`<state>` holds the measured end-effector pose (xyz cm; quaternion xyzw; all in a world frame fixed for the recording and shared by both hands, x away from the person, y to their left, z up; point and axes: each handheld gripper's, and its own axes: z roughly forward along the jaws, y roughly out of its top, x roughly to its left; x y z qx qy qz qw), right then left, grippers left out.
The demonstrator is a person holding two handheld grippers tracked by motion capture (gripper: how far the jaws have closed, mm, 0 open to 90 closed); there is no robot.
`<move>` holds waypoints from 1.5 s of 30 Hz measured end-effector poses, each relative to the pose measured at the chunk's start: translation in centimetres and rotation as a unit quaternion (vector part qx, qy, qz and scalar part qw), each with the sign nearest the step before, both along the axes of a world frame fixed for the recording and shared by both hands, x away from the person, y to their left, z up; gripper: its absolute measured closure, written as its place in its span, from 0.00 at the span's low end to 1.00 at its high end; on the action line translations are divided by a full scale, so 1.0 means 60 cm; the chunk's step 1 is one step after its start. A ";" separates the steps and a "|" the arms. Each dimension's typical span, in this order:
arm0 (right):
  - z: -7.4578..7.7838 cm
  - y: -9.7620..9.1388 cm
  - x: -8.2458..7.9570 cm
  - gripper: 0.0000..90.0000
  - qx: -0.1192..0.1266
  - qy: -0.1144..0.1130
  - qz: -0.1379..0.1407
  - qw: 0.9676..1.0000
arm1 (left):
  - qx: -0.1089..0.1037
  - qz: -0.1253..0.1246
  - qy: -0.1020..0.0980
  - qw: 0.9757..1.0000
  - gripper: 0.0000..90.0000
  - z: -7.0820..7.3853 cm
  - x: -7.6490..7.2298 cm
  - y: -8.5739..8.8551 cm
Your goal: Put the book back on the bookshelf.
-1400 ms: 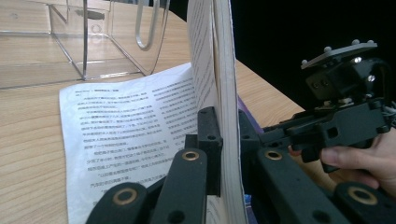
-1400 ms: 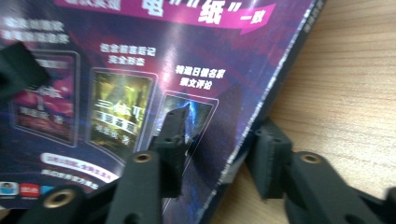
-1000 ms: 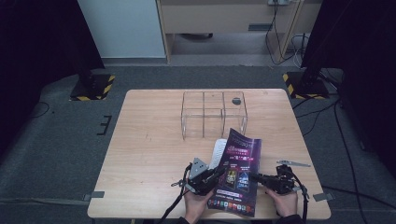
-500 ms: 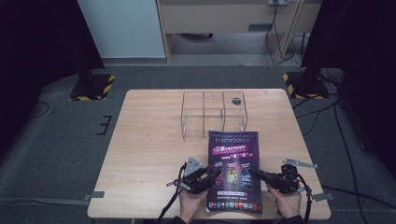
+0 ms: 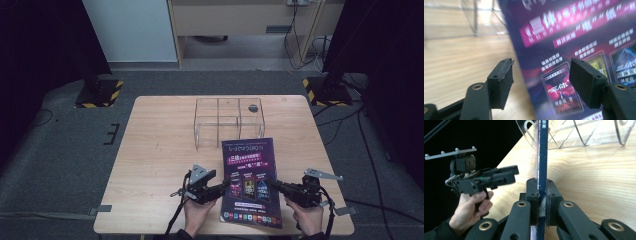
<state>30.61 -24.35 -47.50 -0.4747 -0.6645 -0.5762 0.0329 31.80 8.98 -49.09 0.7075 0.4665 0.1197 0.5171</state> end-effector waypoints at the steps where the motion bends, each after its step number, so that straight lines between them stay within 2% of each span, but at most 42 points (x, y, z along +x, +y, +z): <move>1: 0.003 0.003 -0.002 0.94 -0.005 0.001 -0.003 1.000 | 0.004 0.004 -0.003 1.000 0.37 0.004 0.001 0.007; 3: 0.004 0.003 -0.002 0.94 -0.001 0.005 -0.003 1.000 | 0.017 0.014 -0.006 1.000 0.35 0.012 0.003 0.021; 9: 0.017 0.002 -0.004 0.94 0.002 -0.009 -0.004 1.000 | 0.066 0.041 -0.002 0.997 0.33 0.019 0.004 0.071; 12: 0.026 0.003 -0.006 0.94 0.005 -0.017 -0.005 1.000 | 0.095 0.057 0.002 0.994 0.33 0.012 -0.001 0.103; 18: 0.050 0.007 -0.006 0.94 0.008 -0.038 -0.010 0.999 | 0.122 0.081 0.029 0.989 0.31 -0.014 0.003 0.147; 22: 0.071 0.008 -0.006 0.94 0.011 -0.056 -0.015 0.998 | 0.151 0.085 0.028 0.984 0.31 -0.021 0.002 0.165; 24: 0.083 0.008 -0.005 0.94 0.013 -0.066 -0.019 0.998 | 0.154 0.091 0.030 0.983 0.31 -0.025 -0.001 0.179; 27: 0.103 0.009 -0.002 0.94 0.014 -0.084 -0.026 0.996 | 0.149 0.117 0.036 0.981 0.31 -0.032 -0.001 0.199; 31: 0.127 0.010 0.002 0.94 0.013 -0.109 -0.040 0.993 | 0.163 0.141 0.043 0.976 0.31 -0.039 0.005 0.216; 33: 0.138 0.009 0.004 0.94 0.012 -0.121 -0.048 0.991 | 0.175 0.151 0.043 0.972 0.31 -0.040 0.007 0.220; 37: 0.159 0.004 0.011 0.94 0.025 -0.133 -0.059 0.989 | 0.173 0.159 0.055 0.970 0.30 -0.045 0.013 0.229; 41: 0.183 0.005 0.015 0.94 0.024 -0.151 -0.064 0.986 | 0.179 0.162 0.061 0.969 0.30 -0.050 0.017 0.232; 43: 0.195 0.006 0.017 0.94 0.026 -0.160 -0.066 0.985 | 0.184 0.162 0.062 0.967 0.30 -0.052 0.019 0.230; 45: 0.205 0.006 0.019 0.94 0.030 -0.165 -0.069 0.983 | 0.195 0.163 0.063 0.965 0.29 -0.055 0.022 0.228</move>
